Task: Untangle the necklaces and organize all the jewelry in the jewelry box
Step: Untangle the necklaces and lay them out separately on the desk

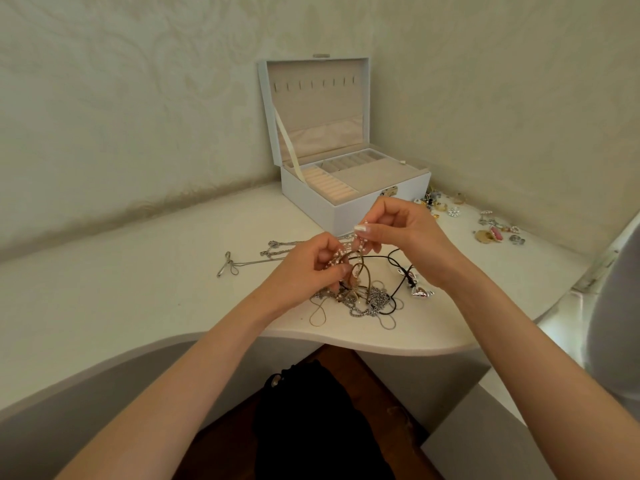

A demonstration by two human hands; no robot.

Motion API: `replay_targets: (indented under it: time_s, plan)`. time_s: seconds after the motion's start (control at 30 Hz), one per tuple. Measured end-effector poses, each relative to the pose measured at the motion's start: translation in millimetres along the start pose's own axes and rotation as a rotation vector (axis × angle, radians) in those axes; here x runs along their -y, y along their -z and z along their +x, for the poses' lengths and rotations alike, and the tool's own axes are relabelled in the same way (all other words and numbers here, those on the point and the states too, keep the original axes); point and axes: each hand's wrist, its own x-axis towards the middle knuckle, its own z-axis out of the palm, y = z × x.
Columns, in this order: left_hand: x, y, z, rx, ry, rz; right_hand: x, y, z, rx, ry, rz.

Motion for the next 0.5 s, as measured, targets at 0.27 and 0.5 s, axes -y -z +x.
replay_targets:
  time_s: [0.27, 0.5]
  plan:
    - [-4.1, 0.5, -0.2, -0.049, 0.070, -0.058, -7.7, -2.2, 0.7, -0.087, 0.003, -0.023]
    - [-7.5, -0.7, -2.9, -0.047, 0.046, -0.075, -7.6, 0.2, -1.0, -0.082, -0.015, -0.015]
